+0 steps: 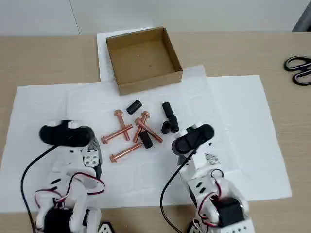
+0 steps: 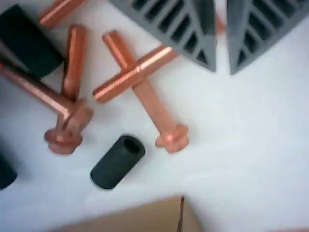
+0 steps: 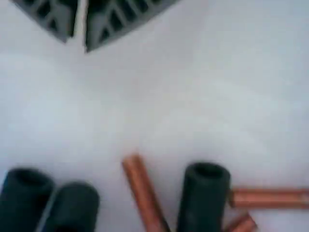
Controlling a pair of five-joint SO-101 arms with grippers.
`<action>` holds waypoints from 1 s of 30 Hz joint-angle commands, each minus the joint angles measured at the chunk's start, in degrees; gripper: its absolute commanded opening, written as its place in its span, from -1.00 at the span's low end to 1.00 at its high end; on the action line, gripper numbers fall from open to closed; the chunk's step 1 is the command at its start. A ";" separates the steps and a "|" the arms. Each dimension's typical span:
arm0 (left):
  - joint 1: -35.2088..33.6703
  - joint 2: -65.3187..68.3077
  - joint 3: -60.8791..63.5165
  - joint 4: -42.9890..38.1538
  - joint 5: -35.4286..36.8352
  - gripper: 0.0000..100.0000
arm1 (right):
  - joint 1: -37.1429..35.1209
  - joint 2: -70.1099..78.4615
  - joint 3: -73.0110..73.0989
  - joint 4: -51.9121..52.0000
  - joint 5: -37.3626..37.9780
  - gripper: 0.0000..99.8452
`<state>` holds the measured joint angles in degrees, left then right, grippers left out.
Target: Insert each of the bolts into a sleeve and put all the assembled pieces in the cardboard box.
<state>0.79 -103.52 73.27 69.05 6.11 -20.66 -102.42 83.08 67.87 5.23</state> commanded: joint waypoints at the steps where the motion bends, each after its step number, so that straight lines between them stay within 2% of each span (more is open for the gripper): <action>1: -0.18 -0.26 -7.52 2.55 0.18 -0.99 | 0.66 2.15 -6.15 1.54 0.53 -0.96; 6: -0.18 2.11 -11.56 4.75 0.18 -0.99 | 0.66 12.18 -7.12 -1.54 0.35 -0.96; 11: -0.18 17.05 -13.85 4.48 0.26 -0.99 | 0.66 25.54 -16.70 -2.59 0.18 -0.96; 15: -0.18 30.33 -20.09 4.40 4.75 -0.99 | 0.66 36.09 -24.70 -2.68 0.18 -0.96; 23: -0.18 43.96 -22.46 -6.07 10.81 -0.99 | 0.66 56.66 -41.05 -2.24 -0.18 -0.96; 30: -0.26 44.75 -20.97 -7.21 11.96 -0.99 | 0.57 74.77 -55.38 -2.68 -10.90 -0.96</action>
<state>0.79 -58.95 53.41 63.25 17.80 -20.40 -33.85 35.16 66.20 -2.77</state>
